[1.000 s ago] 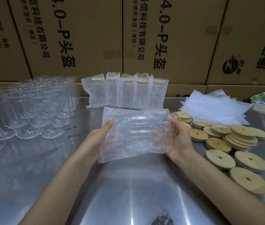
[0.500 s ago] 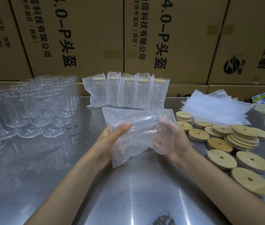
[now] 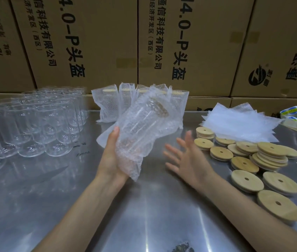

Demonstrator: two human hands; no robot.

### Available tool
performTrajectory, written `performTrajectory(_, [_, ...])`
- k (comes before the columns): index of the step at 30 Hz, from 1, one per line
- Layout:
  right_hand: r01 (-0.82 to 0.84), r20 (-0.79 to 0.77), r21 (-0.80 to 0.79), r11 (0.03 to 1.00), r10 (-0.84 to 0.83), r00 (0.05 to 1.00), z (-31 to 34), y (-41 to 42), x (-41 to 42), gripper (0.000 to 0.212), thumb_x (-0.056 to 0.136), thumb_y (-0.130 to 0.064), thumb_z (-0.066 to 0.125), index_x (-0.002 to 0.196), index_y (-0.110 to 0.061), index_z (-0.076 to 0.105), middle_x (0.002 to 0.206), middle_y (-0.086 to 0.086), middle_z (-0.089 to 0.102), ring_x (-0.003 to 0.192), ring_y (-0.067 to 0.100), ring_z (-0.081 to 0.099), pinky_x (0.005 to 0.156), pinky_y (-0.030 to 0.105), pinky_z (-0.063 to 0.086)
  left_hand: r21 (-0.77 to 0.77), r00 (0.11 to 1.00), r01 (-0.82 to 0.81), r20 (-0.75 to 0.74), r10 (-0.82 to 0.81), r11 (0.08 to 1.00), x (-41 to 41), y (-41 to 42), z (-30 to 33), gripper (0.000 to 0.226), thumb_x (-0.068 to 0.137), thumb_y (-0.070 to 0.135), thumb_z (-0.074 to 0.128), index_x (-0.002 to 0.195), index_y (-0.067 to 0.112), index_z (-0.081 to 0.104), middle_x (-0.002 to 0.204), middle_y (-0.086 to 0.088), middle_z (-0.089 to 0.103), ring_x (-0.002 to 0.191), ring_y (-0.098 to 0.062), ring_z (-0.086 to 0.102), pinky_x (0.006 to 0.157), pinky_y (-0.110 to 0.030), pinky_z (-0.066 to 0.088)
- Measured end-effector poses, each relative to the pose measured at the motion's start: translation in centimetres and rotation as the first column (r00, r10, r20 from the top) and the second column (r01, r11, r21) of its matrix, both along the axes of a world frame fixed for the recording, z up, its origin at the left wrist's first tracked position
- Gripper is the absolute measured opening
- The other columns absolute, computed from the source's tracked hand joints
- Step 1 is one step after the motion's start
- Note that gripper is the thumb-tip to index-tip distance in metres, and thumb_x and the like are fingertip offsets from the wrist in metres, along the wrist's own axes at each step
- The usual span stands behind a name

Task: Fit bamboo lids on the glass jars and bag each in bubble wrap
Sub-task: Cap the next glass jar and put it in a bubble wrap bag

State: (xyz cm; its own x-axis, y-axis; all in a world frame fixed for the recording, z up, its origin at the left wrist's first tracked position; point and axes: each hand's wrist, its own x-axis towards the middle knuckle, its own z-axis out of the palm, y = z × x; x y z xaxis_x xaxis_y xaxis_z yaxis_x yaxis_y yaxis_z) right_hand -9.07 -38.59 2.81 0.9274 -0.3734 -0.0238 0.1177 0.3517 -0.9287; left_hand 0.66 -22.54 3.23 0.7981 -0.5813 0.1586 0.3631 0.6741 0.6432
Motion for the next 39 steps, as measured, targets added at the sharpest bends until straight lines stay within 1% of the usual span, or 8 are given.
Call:
performTrajectory(5, [-0.357, 0.109, -0.152, 0.922, 0.375, 0.921, -1.0, 4.2, 0.5, 0.091, 0.067, -0.055, 0.079, 0.140, -0.012, 0.045, 0.137, 0.010, 0.057, 0.127, 0.026, 0.054, 0.108, 0.044, 0.042, 0.211, 0.967, -0.247, 0.111, 0.228, 0.946, -3.0, -1.6, -0.8, 0.067, 0.071, 0.035, 0.075, 0.128, 0.010, 0.052, 0.117, -0.016, 0.068, 0.105, -0.030, 0.067, 0.087, -0.042, 0.054])
performTrajectory(8, [-0.241, 0.160, 0.022, 0.970, 0.234, 0.959, 0.1, 4.0, 0.1, 0.078, 0.078, -0.046, 0.071, 0.137, 0.000, 0.048, 0.134, 0.022, 0.056, 0.125, 0.035, 0.054, 0.111, 0.051, 0.036, 0.226, 0.942, -0.295, 0.235, 0.242, 0.928, -4.3, -2.2, -1.4, 0.061, 0.065, 0.030, 0.085, 0.116, 0.015, 0.054, 0.106, -0.008, 0.073, 0.096, -0.022, 0.071, 0.074, -0.032, 0.058])
performTrajectory(12, [-0.033, 0.253, 0.164, 0.986, -0.009, 0.967, 2.0, 1.2, -0.4, 0.056, 0.091, -0.039, 0.054, 0.135, -0.004, 0.051, 0.127, 0.021, 0.062, 0.119, 0.036, 0.059, 0.106, 0.052, 0.041, 0.204, 0.937, -0.205, 0.323, 0.132, 0.957, -4.6, -2.7, -1.5, 0.060, 0.073, 0.028, 0.076, 0.127, 0.017, 0.051, 0.116, -0.005, 0.070, 0.107, -0.023, 0.067, 0.090, -0.040, 0.054])
performTrajectory(17, [0.104, 0.309, 0.086, 0.991, -0.126, 0.943, 2.8, -0.2, -1.0, 0.038, 0.088, -0.036, 0.058, 0.118, -0.013, 0.063, 0.106, 0.011, 0.073, 0.099, 0.027, 0.070, 0.074, 0.037, 0.059, 0.286, 0.895, -0.061, 0.440, -0.075, 0.956, -4.6, -2.6, -1.9, 0.058, 0.077, 0.017, 0.073, 0.132, 0.014, 0.052, 0.123, -0.008, 0.066, 0.115, -0.025, 0.063, 0.095, -0.039, 0.051])
performTrajectory(26, [0.254, 0.378, -0.468, 0.847, -0.068, 0.923, 2.3, 1.1, -1.2, 0.062, 0.062, -0.041, 0.078, 0.116, -0.015, 0.064, 0.107, 0.002, 0.072, 0.102, 0.016, 0.068, 0.082, 0.026, 0.055, 0.435, 0.698, -0.265, 0.702, -0.140, 0.861, -3.6, -2.1, -1.8, 0.084, 0.062, 0.017, 0.089, 0.134, 0.023, 0.045, 0.123, 0.009, 0.065, 0.113, -0.001, 0.060, 0.084, -0.013, 0.049])
performTrajectory(32, [0.183, 0.279, -0.536, 0.824, -0.032, 0.960, 0.7, 2.2, -0.6, 0.108, 0.030, -0.075, 0.082, 0.123, -0.033, 0.044, 0.116, -0.012, 0.064, 0.108, -0.003, 0.062, 0.081, 0.011, 0.049, 0.327, 0.743, -0.381, 0.665, 0.076, 0.865, -2.9, -2.8, -1.8, 0.086, 0.049, 0.029, 0.089, 0.125, 0.017, 0.052, 0.114, -0.002, 0.069, 0.106, -0.013, 0.067, 0.084, -0.026, 0.055])
performTrajectory(36, [0.105, 0.184, -0.645, 0.757, 0.020, 0.983, -1.7, 2.0, 1.0, 0.092, 0.051, -0.028, 0.095, 0.123, -0.037, 0.038, 0.119, -0.021, 0.057, 0.108, -0.015, 0.056, 0.085, 0.005, 0.044, 0.315, 0.807, -0.376, 0.573, 0.142, 0.871, -1.4, -3.0, -1.9, 0.078, 0.061, 0.017, 0.089, 0.129, 0.010, 0.051, 0.116, -0.010, 0.068, 0.103, -0.016, 0.068, 0.080, -0.024, 0.056])
performTrajectory(39, [0.148, 0.214, -0.641, 0.753, -0.009, 0.977, -2.8, 1.4, 3.0, 0.087, 0.064, -0.008, 0.089, 0.135, -0.019, 0.041, 0.123, -0.004, 0.064, 0.114, 0.002, 0.061, 0.094, 0.021, 0.050, 0.322, 0.770, -0.412, 0.623, 0.137, 0.852, -0.8, -3.3, -2.1, 0.074, 0.066, 0.026, 0.083, 0.131, 0.011, 0.050, 0.120, -0.004, 0.066, 0.106, -0.003, 0.065, 0.081, -0.012, 0.050])
